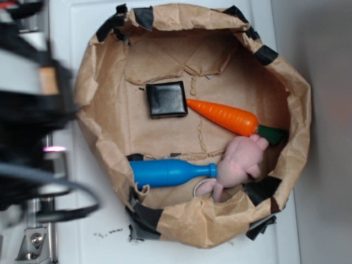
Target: Grab the black box.
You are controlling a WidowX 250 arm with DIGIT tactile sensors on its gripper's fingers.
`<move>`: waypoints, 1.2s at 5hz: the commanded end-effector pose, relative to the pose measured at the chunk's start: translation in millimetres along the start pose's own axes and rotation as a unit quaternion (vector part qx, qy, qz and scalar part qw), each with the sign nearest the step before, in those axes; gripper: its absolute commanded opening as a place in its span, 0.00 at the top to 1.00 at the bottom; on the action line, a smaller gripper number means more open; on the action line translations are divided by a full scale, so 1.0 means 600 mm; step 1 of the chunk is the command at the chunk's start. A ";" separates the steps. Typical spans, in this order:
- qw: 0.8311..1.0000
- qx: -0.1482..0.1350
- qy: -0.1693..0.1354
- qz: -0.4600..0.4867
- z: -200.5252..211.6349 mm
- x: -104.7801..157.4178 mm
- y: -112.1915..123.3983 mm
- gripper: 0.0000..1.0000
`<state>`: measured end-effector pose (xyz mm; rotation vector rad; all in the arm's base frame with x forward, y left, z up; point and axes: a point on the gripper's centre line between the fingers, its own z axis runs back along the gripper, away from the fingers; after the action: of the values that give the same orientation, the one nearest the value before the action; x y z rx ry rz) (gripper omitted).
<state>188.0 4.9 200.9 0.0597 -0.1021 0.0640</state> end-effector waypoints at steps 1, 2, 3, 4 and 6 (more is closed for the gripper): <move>0.998 0.021 -0.044 0.037 -0.073 0.090 0.022 0.00; 0.999 0.030 -0.019 0.012 -0.122 0.082 0.029 0.00; 0.999 0.039 0.019 -0.002 -0.176 0.066 0.055 0.00; 0.999 0.039 0.019 -0.002 -0.176 0.066 0.055 0.00; 0.999 0.039 0.019 -0.002 -0.176 0.066 0.055 0.00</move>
<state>231.9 41.7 93.2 0.1319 -0.0249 0.0460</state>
